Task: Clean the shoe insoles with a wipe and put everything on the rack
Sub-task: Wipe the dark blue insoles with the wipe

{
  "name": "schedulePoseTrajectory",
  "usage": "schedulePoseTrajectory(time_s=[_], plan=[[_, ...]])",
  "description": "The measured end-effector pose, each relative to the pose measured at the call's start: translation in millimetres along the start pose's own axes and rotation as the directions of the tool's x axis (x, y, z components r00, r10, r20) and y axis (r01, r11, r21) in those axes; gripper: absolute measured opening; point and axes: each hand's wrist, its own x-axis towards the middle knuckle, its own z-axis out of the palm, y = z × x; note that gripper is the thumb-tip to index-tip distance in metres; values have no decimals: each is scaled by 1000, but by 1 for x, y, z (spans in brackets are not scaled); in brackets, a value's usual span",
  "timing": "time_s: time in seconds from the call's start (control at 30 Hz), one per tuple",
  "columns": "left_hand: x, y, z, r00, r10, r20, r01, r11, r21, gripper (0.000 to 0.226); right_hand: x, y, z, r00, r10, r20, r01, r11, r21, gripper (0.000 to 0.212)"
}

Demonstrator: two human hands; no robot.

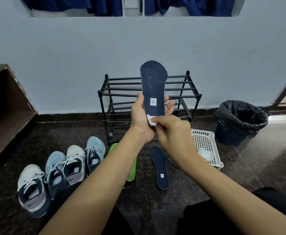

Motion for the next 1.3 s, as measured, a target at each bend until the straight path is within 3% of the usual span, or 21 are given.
schedulePoseTrajectory(time_s=[0.2, 0.3, 0.57, 0.73, 1.0, 1.1, 1.2, 1.3], plan=[[-8, -12, 5, 997, -68, 43, 64, 994, 85, 81, 12, 2, -2, 999, -30, -24, 27, 994, -110, 20], [-4, -8, 3, 996, -78, 51, 75, 995, 69, 78, 9, -1, -4, 999, 38, -24, -40, 998, -57, 21], [7, 26, -6, 998, 56, 13, -56, 997, -45, 60, -4, -17, -4, 970, 86, 228, -92, 996, 17, 22], [7, 29, -7, 997, 77, -3, -77, 997, -31, 58, 9, -17, -14, 997, -73, 12, 73, 997, 11, 16], [0, 9, 3, 998, -38, 55, 34, 996, 82, 60, 27, -2, -15, 945, -130, -299, 100, 989, -114, 18], [1, 6, 4, 998, -45, 51, 40, 995, 96, 63, 26, 8, -10, 960, -205, -189, 157, 958, -240, 20], [4, 6, 3, 999, -29, 34, 25, 994, 104, 65, 24, 12, 1, 983, -183, 20, 182, 947, -263, 16], [4, 5, 2, 999, -28, 19, 26, 994, 102, 60, 25, 10, 2, 987, -143, 78, 159, 954, -256, 18]])
